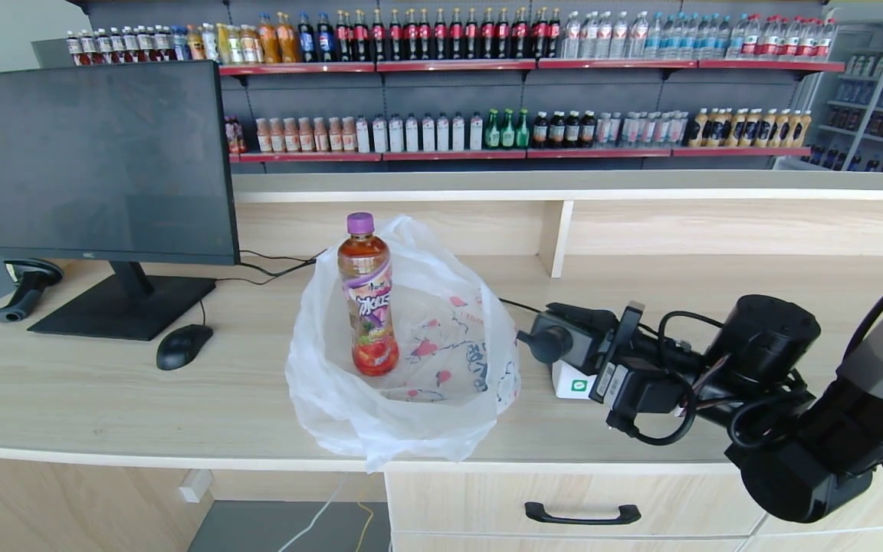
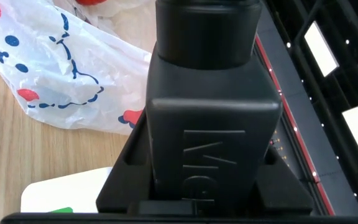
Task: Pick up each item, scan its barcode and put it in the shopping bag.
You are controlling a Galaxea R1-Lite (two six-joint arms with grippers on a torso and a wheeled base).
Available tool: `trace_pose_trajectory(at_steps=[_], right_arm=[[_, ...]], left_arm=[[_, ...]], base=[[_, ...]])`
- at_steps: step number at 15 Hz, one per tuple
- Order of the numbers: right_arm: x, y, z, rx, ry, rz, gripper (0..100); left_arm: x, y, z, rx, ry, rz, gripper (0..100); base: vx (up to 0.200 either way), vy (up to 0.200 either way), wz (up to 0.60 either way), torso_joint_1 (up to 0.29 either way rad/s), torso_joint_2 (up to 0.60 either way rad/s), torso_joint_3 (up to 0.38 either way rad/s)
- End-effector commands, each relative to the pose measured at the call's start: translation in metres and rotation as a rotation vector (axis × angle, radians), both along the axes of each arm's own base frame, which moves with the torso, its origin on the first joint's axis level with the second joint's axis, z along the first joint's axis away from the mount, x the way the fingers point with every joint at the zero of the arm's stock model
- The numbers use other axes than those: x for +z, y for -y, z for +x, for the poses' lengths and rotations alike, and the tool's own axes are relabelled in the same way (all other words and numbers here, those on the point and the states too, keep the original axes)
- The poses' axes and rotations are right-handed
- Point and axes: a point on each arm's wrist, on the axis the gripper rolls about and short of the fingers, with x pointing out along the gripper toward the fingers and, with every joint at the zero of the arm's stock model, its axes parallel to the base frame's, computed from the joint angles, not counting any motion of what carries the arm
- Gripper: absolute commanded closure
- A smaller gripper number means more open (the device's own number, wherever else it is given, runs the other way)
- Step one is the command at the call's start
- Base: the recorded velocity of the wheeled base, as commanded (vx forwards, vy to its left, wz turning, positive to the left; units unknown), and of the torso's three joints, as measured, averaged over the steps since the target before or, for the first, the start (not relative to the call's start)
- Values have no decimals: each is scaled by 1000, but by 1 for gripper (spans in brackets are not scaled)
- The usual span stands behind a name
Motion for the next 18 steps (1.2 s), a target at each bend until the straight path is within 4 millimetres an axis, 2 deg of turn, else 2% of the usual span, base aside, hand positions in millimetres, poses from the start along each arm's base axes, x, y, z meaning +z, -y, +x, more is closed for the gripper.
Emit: trace_pose_trajectory(at_steps=[1,3,7,12,14,16,18], right_arm=[[2,0,-2,2,4,3,100],[5,0,-5,7,3,7,100],[19,4,-25,18,-6,34,100],[54,5,-54,60,17,123,100],[69,7,-72,71,-11,194,100],[67,10,-93,79,-112,247,100],[67,15,-105,40,-180,313,100]], left_arm=[[0,0,0,0,0,0,0],[0,0,0,1,-1,-5,0],[0,0,0,5,-1,-31,0],[0,0,0,5,-1,-32,0],[0,0,0,5,-3,-32,0],[0,0,0,5,-3,-34,0],[0,0,0,5,-3,-34,0]], base=[[0,0,0,0,0,0],[0,0,0,0,0,0],[0,0,0,0,0,0],[0,0,0,0,0,0],[0,0,0,0,0,0],[0,0,0,0,0,0],[0,0,0,0,0,0]])
